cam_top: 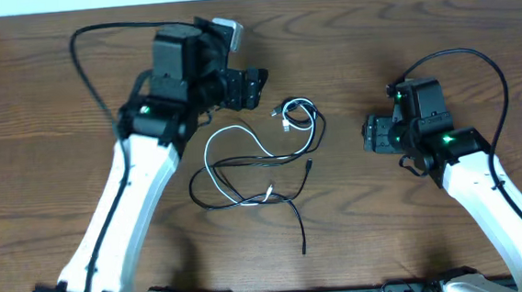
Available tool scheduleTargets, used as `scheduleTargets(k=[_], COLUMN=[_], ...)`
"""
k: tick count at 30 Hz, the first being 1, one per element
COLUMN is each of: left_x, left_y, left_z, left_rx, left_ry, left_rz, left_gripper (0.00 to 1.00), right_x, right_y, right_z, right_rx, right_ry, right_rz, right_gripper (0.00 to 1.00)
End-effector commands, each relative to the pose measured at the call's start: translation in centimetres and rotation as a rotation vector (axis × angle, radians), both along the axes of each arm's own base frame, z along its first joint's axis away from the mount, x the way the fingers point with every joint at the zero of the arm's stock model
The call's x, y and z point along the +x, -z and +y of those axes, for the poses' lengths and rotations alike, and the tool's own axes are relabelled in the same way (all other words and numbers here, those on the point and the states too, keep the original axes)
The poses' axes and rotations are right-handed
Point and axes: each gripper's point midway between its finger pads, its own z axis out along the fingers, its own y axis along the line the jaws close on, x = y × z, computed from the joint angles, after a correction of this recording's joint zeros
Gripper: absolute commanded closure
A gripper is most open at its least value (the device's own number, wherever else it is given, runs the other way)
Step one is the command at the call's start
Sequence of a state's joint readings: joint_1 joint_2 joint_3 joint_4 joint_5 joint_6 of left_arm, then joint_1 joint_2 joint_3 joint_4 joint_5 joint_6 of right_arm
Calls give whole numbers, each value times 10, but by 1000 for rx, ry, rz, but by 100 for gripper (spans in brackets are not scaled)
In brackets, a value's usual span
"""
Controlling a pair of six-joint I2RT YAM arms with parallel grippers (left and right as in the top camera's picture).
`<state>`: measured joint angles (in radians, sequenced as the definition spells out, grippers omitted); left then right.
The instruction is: Untangle cables
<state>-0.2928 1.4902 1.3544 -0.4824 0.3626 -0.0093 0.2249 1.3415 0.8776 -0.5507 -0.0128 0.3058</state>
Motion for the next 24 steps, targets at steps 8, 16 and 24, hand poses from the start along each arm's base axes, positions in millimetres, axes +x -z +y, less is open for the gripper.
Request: scheduleTargets(k=[8, 16, 24], left_x=[24, 21, 10], left_y=[86, 157, 207], left_z=[-54, -74, -91], left_rx=[76, 125, 166], left_ry=[117, 160, 202], left_rz=[97, 225, 305], left_gripper=[14, 24, 30], right_x=[-4, -5, -6], right_y=[2, 3, 3], right_z=[-3, -3, -2], right_rx=[0, 0, 8], right_ry=[7, 7, 1], right_rz=[22, 25, 31], right_gripper=[20, 20, 20])
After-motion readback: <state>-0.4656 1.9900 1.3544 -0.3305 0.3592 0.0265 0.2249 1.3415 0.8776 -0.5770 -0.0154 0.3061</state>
